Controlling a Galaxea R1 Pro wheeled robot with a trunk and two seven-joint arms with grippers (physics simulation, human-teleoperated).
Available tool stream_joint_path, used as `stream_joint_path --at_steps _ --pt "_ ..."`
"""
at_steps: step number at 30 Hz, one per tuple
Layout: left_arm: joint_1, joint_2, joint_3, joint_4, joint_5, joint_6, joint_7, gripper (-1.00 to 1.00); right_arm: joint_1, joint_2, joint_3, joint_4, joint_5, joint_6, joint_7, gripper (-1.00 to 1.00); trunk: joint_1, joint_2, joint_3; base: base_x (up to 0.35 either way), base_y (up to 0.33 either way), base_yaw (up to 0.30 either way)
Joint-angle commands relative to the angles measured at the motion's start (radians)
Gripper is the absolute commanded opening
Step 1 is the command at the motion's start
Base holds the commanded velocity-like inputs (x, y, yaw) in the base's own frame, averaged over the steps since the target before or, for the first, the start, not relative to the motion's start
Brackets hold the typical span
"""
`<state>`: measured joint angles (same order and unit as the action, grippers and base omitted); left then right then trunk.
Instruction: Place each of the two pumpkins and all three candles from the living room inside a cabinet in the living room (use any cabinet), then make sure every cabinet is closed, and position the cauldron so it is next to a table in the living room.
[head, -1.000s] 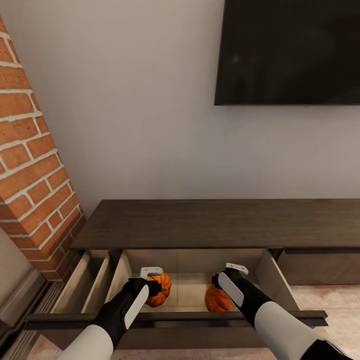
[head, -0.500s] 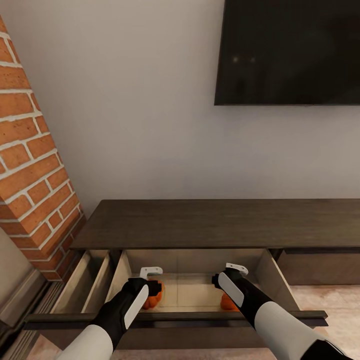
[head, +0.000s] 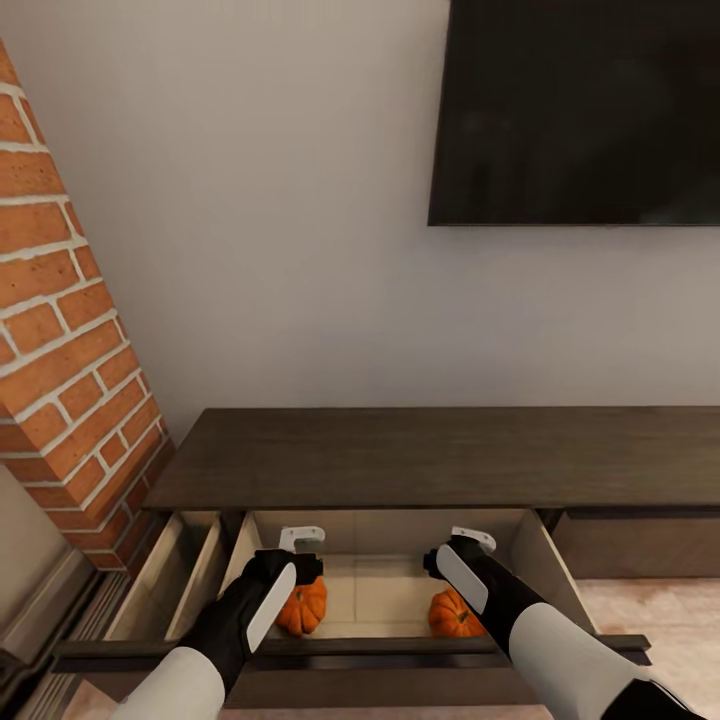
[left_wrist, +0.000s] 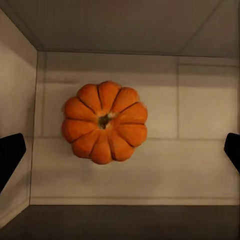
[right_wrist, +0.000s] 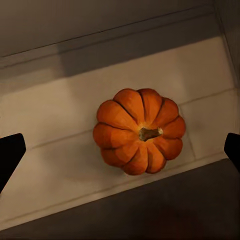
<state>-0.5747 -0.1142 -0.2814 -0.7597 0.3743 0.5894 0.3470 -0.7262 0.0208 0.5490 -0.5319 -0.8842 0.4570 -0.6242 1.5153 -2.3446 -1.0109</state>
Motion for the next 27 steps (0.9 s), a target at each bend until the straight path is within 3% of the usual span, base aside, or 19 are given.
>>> stream_joint_path --at_steps 1,9,12,15,22,27 --pt "-0.001 0.001 -0.003 -0.002 0.011 0.003 0.009 1.0 -0.001 -0.001 0.005 -0.001 -0.007 0.005 -0.008 1.0 -0.004 0.007 0.002 0.0 0.0 0.0" --pt "-0.001 0.001 -0.001 -0.007 0.015 0.026 0.009 1.0 -0.002 0.0 -0.016 -0.006 -0.011 0.121 -0.009 1.0 -0.031 0.056 0.024 0.0 0.0 0.0" --pt "-0.001 0.001 0.001 -0.055 0.03 0.067 0.009 1.0 -0.002 0.003 -0.062 -0.005 -0.011 0.129 -0.008 1.0 -0.031 0.056 0.024 0.0 0.0 0.0" --pt "0.001 0.002 0.002 -0.11 0.04 0.115 0.008 1.0 -0.002 0.003 -0.083 -0.004 -0.011 0.133 -0.005 1.0 -0.039 0.07 0.03 0.0 0.0 0.0" --pt "0.001 0.002 0.006 -0.121 0.045 0.148 0.009 1.0 -0.002 0.0 -0.088 -0.004 -0.012 0.135 -0.001 1.0 -0.065 0.119 0.052 0.0 0.0 0.0" --pt "0.001 0.002 0.021 -0.061 0.046 0.149 0.011 1.0 -0.002 0.002 -0.086 -0.006 -0.011 0.135 0.001 1.0 -0.085 0.154 0.068 0.0 0.0 0.0"
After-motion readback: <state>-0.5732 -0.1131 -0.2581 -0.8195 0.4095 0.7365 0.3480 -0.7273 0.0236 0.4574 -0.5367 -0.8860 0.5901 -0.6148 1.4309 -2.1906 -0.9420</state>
